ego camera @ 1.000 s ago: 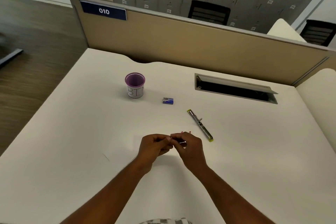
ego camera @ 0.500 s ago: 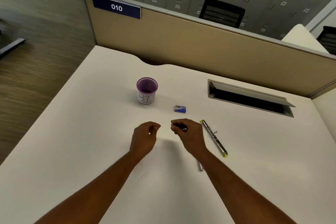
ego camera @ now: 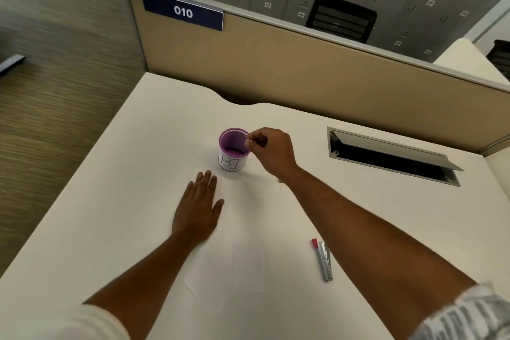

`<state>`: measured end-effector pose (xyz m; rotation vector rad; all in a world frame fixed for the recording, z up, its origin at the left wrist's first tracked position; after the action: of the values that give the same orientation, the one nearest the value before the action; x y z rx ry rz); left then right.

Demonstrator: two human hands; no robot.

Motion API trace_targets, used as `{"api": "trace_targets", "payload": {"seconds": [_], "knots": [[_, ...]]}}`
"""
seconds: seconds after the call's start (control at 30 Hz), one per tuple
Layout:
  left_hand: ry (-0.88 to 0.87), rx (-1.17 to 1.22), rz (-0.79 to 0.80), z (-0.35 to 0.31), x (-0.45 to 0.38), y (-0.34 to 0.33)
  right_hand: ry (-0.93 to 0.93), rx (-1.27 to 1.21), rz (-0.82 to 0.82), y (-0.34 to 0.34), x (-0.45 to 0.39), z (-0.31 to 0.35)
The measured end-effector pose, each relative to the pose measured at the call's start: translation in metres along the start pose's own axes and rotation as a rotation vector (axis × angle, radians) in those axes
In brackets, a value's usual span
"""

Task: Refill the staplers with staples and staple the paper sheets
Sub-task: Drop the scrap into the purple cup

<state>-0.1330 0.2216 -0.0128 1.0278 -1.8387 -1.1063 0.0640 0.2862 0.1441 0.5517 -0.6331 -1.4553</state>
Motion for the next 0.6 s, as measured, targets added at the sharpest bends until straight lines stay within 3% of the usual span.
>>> {"api": "trace_targets", "payload": {"seconds": [0.3,0.6], "knots": [[0.006,0.019,0.022,0.001,0.0,0.001,-0.047,0.186,0.056,-0.025,-0.031,0.008],[0.011,-0.01,0.037,0.003,-0.001,0.002,-0.092,0.064,-0.061,0.001,0.008,-0.029]]}}
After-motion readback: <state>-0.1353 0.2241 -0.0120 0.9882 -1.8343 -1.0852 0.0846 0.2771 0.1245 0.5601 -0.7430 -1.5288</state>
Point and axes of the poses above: each hand's wrist, its own x-axis away from the middle knuckle, its own y-axis out of the back of the hand, z = x × y, the point moved 7 cm from there along -x, towards the middle knuckle, and after that the axes turned 13 degrees about z, right-handed, at the moved point
